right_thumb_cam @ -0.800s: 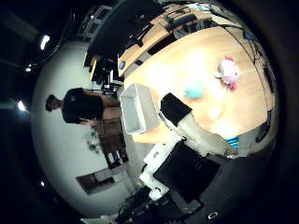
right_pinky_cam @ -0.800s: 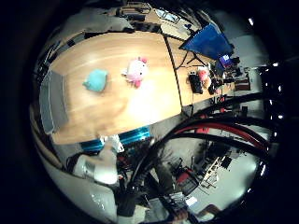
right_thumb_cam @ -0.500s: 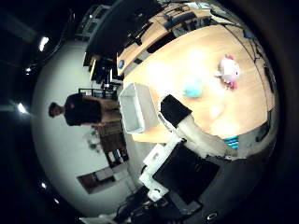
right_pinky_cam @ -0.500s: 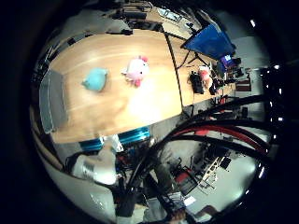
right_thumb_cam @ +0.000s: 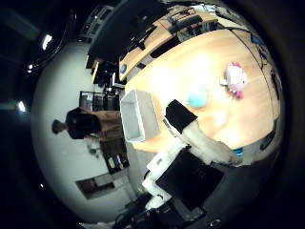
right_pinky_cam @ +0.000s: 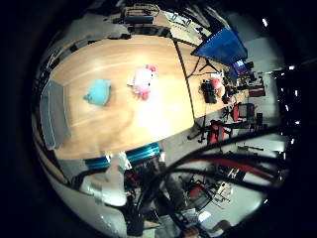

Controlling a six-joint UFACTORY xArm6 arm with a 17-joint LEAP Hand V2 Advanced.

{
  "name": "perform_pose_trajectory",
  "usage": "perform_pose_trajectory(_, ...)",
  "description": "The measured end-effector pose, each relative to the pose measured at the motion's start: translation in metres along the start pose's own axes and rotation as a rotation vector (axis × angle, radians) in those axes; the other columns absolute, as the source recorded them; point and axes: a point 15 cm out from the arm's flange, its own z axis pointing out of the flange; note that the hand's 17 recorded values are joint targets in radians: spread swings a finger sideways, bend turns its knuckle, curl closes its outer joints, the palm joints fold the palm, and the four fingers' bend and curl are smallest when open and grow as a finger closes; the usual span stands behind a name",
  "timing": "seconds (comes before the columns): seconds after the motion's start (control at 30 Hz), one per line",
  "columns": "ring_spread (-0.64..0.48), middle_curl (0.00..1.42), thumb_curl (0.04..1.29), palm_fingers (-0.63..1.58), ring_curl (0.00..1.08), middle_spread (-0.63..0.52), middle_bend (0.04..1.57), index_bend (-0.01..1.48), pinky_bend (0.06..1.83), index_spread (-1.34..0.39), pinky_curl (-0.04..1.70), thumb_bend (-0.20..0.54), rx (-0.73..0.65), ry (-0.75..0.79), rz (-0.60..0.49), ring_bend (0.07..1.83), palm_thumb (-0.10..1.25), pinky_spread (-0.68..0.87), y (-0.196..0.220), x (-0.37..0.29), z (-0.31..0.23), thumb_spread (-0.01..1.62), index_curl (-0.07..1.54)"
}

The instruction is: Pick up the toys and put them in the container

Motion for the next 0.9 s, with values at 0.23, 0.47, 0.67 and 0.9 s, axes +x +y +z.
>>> perform_pose_trajectory(0.23, -0.14, 0.4, 0.29, 0.4, 0.21, -0.17, 0.27, 0.17, 1.09, -0.44, 0.0, -0.027, -0.041, 0.017, -0.052, 0.76, 0.47, 0.2, -0.013, -0.017, 0.072, 1.04, 0.32)
perform_pose_trajectory(0.47, -0.13, 0.4, 0.28, 0.38, 0.21, -0.18, 0.28, 0.18, 1.11, -0.44, -0.01, -0.026, -0.099, 0.006, -0.093, 0.76, 0.47, 0.18, -0.032, -0.031, 0.148, 1.03, 0.32)
perform_pose_trajectory(0.67, -0.13, 0.4, 0.28, 0.36, 0.21, -0.19, 0.29, 0.2, 1.09, -0.45, -0.01, -0.027, -0.158, 0.0, -0.098, 0.75, 0.46, 0.19, -0.04, -0.036, 0.198, 1.02, 0.34)
perform_pose_trajectory(0.9, -0.12, 0.4, 0.28, 0.36, 0.21, -0.2, 0.29, 0.19, 1.04, -0.46, -0.01, -0.026, -0.196, 0.002, -0.095, 0.73, 0.46, 0.23, -0.051, -0.031, 0.239, 1.02, 0.36)
